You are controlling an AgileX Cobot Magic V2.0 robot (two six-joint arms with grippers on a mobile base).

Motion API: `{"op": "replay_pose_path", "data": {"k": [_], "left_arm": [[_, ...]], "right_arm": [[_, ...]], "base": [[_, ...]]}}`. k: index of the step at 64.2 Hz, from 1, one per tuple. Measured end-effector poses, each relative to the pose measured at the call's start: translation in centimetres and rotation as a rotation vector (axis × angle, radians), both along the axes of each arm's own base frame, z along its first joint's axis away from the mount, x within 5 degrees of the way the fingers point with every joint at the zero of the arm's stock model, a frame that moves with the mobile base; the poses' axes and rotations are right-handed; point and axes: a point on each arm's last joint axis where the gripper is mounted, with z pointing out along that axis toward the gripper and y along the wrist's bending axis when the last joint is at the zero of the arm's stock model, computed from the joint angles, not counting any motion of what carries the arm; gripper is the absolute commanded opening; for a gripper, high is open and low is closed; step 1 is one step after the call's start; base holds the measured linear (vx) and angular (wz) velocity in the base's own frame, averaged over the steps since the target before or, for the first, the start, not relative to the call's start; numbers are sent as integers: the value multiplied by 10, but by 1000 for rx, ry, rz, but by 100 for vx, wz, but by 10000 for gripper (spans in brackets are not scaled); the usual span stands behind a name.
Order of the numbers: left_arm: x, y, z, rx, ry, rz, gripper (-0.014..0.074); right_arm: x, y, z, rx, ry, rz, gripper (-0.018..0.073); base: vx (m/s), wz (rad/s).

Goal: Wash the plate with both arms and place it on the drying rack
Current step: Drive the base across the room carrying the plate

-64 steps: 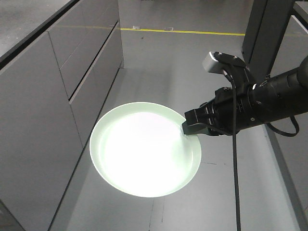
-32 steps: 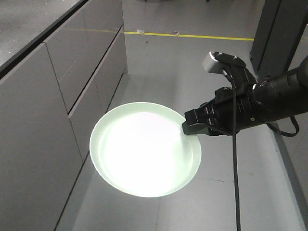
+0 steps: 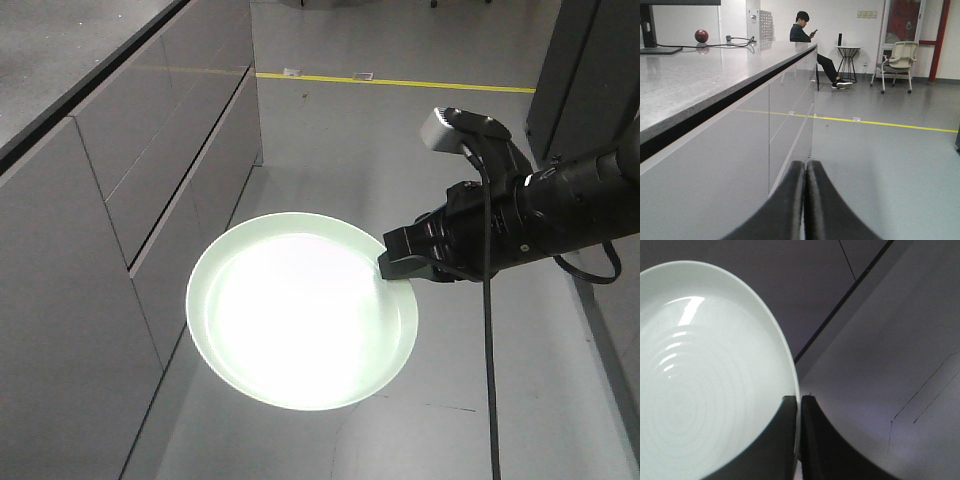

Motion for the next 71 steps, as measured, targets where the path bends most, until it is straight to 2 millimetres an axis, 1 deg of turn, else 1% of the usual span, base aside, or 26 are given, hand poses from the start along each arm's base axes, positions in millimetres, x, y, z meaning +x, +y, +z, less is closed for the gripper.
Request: {"op": "replay_pose_path", "data": {"k": [71], "left_arm": [[0,0,0,0,0,0,-7]], "right_arm": [[0,0,0,0,0,0,-8]], "base": [[21,-6]]}}
